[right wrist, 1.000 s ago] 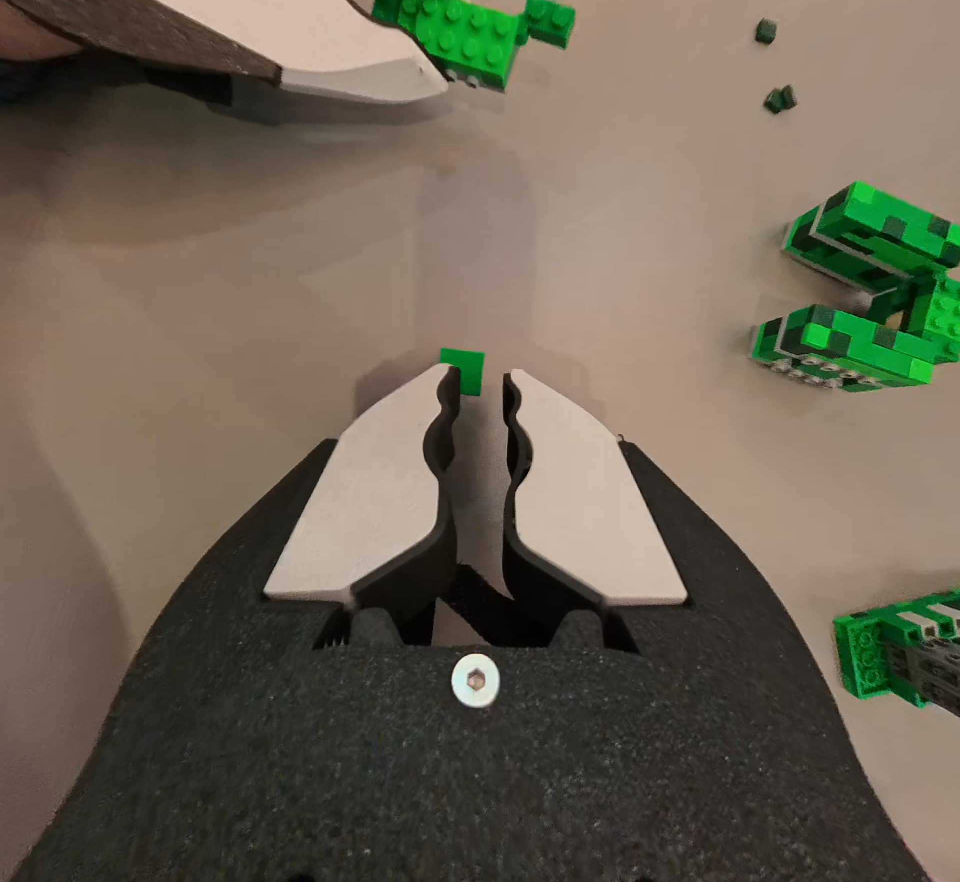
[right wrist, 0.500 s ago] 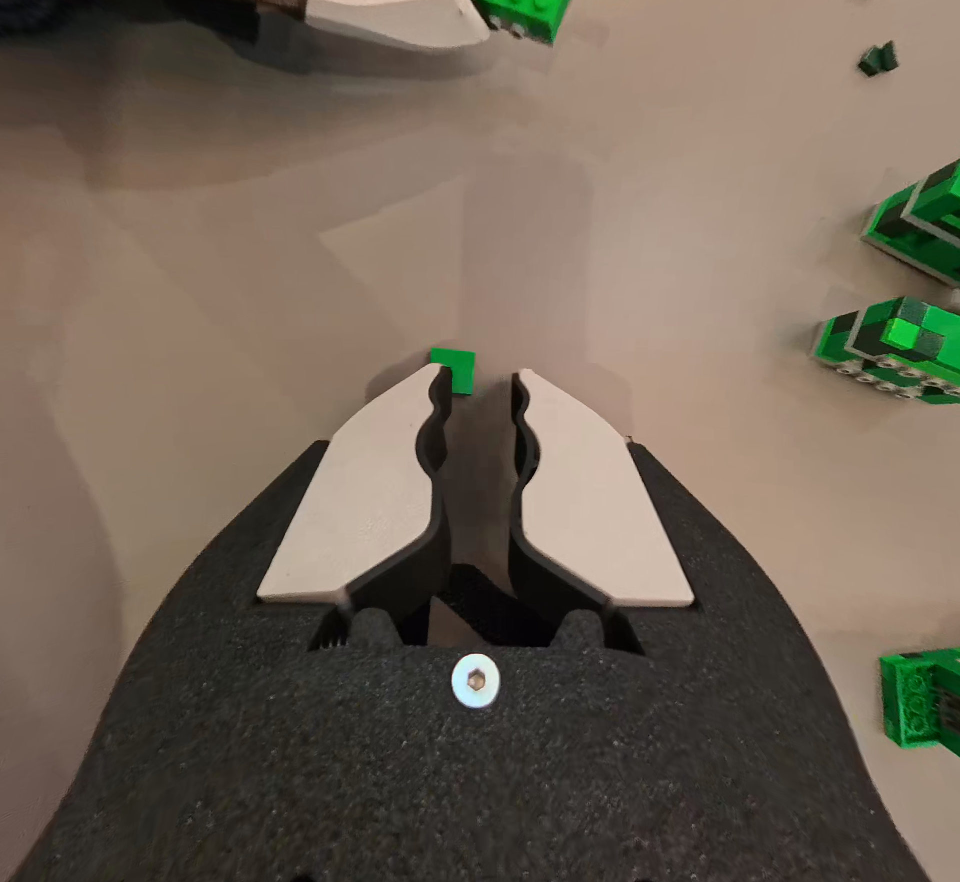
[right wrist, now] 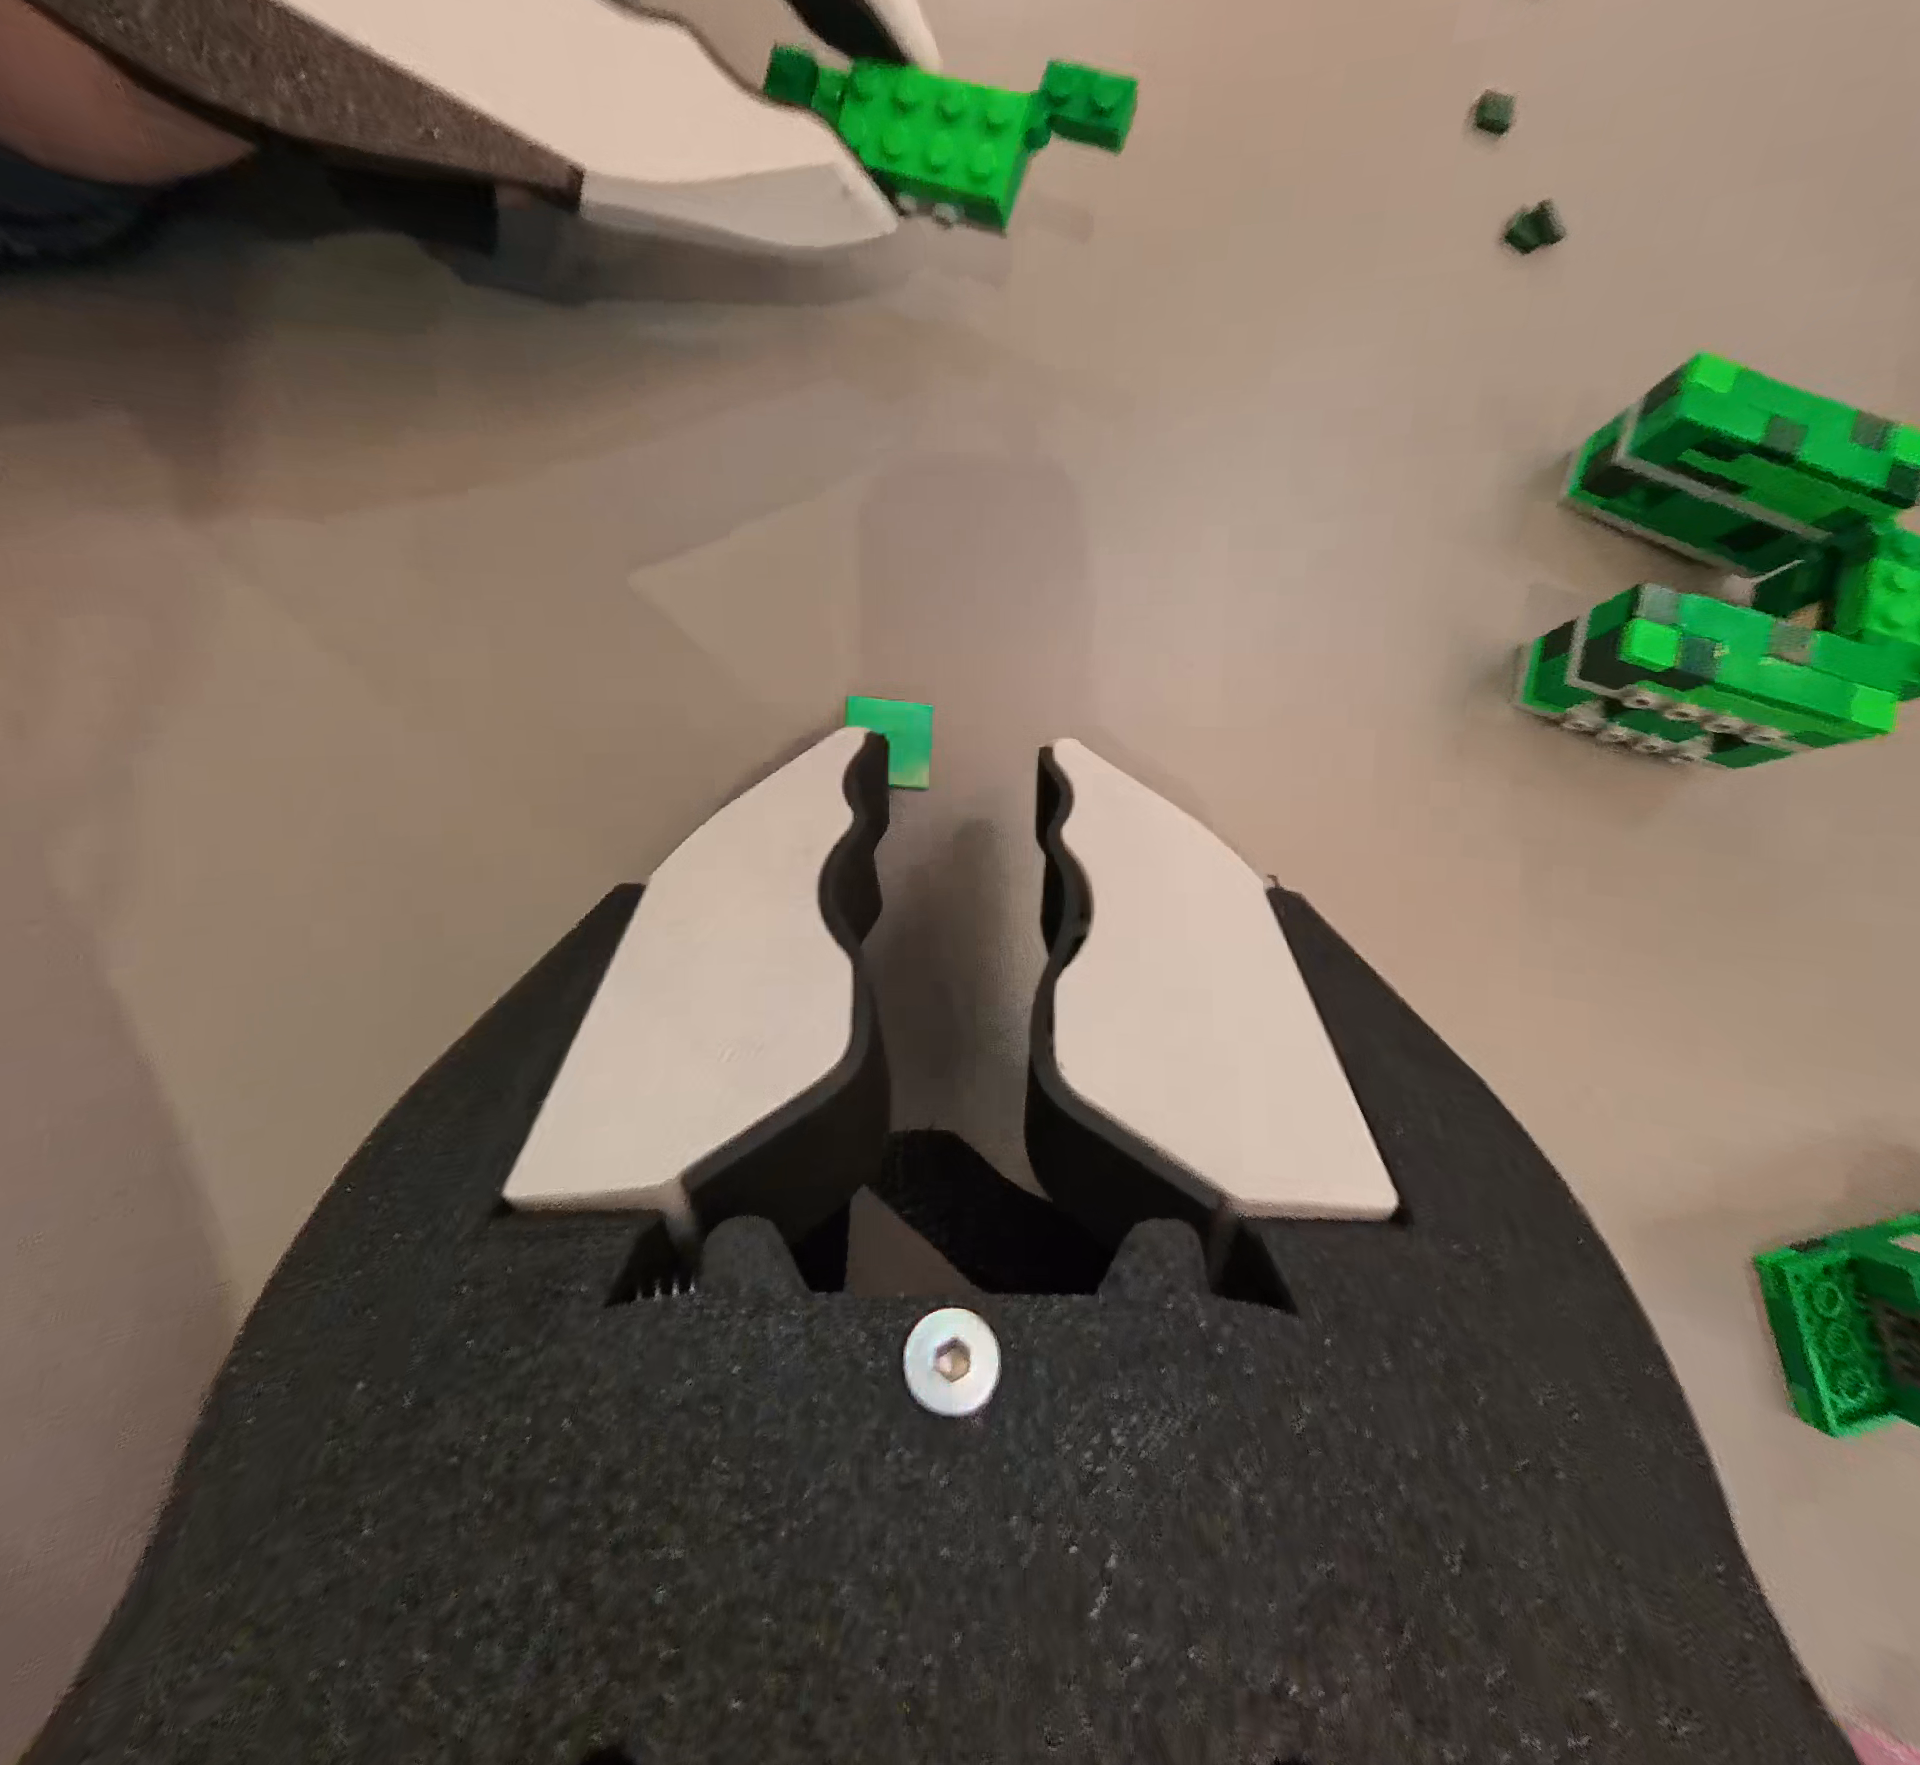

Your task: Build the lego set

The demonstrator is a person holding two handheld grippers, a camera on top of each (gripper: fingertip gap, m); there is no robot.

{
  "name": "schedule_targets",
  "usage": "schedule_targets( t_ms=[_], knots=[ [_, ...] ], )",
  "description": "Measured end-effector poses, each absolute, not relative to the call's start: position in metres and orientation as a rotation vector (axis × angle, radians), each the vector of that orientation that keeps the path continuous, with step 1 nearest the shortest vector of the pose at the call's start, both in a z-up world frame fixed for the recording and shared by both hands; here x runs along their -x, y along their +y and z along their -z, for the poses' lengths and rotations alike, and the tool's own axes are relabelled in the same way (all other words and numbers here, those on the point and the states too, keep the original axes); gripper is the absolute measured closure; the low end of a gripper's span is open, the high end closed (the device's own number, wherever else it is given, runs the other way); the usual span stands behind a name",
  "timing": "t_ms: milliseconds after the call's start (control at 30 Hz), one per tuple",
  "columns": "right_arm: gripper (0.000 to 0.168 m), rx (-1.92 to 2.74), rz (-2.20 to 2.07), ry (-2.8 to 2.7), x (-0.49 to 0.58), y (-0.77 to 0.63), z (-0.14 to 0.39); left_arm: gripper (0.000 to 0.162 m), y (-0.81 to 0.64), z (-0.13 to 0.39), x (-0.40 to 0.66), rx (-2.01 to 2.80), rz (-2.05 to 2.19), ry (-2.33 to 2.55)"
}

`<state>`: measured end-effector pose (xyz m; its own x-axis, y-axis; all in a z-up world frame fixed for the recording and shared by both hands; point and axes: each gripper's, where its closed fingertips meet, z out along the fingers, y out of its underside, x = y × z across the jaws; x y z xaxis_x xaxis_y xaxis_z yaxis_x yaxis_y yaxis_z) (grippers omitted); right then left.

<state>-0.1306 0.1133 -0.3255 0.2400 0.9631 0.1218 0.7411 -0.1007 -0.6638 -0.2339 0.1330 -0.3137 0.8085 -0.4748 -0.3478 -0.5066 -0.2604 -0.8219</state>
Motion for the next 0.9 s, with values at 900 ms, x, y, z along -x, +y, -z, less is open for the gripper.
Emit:
schedule_targets(
  t_ms=[900],
  knots=[
    [0.144,1.835,-0.437,-1.453,0.176,0.128,0.291,0.145,0.126,0.309,0.177,1.956,0.197,0.689]
  ],
)
